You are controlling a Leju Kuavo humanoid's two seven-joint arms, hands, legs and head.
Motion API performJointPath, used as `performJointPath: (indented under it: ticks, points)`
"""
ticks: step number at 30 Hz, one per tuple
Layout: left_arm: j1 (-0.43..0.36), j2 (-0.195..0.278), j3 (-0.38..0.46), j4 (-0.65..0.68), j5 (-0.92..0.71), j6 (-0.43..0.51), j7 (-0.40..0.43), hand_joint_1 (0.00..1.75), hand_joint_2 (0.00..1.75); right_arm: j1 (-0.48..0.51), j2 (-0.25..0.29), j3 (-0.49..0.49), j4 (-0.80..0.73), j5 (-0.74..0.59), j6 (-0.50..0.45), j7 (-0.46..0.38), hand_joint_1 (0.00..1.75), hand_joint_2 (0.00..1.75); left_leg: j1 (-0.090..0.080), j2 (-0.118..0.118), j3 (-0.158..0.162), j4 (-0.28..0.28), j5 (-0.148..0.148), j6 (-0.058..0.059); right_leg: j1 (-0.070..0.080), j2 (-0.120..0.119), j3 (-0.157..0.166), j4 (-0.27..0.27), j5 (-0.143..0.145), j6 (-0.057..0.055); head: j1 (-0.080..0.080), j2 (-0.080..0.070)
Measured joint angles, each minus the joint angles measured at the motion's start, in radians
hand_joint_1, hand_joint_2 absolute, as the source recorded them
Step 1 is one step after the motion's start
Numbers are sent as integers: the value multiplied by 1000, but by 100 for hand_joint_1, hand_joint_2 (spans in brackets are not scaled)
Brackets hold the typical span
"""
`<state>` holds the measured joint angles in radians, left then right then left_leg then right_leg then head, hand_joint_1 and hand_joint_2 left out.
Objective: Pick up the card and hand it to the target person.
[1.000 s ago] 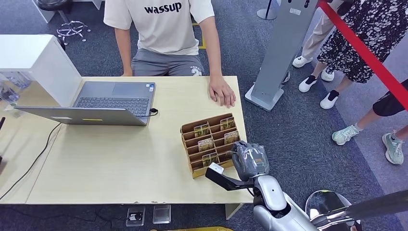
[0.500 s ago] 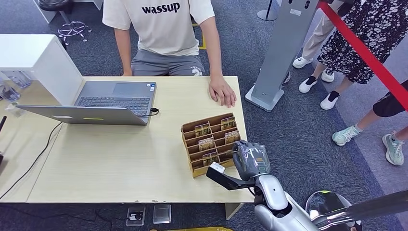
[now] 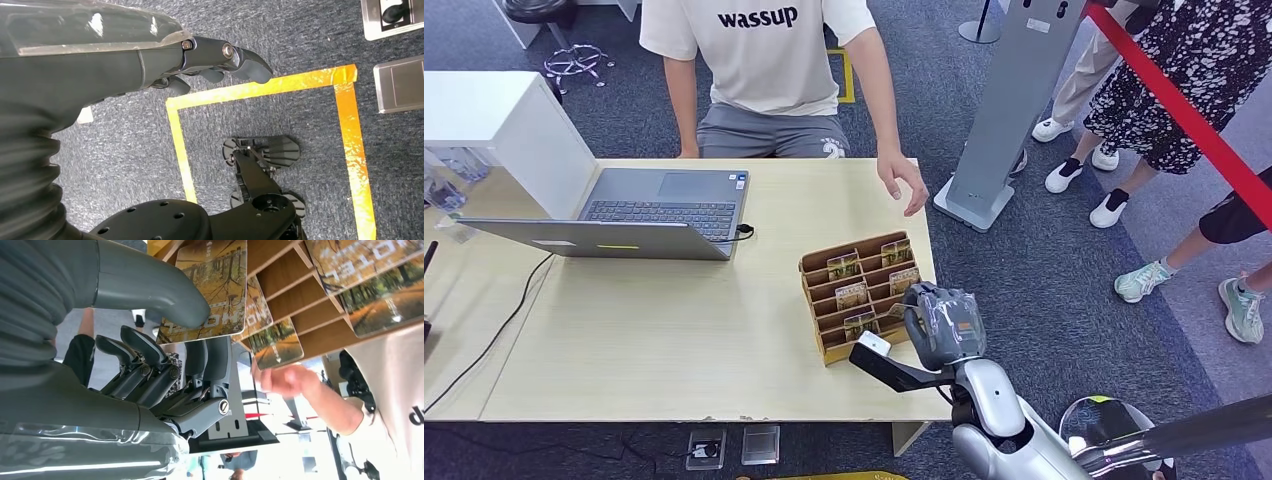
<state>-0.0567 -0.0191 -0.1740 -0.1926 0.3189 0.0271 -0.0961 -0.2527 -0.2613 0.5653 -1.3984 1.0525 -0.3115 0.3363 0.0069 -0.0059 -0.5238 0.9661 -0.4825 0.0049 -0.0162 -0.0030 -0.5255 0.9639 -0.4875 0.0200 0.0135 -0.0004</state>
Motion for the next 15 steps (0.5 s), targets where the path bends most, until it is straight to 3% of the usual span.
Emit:
performJointPath:
  ticks: [15]
  points:
    - [1,0,-5,0,8,3,0,0,175,12,-23,-9,-121,-1,9,5,175,175,0,0,0,0,0,0,0,0,0,0,0,0,0,0]
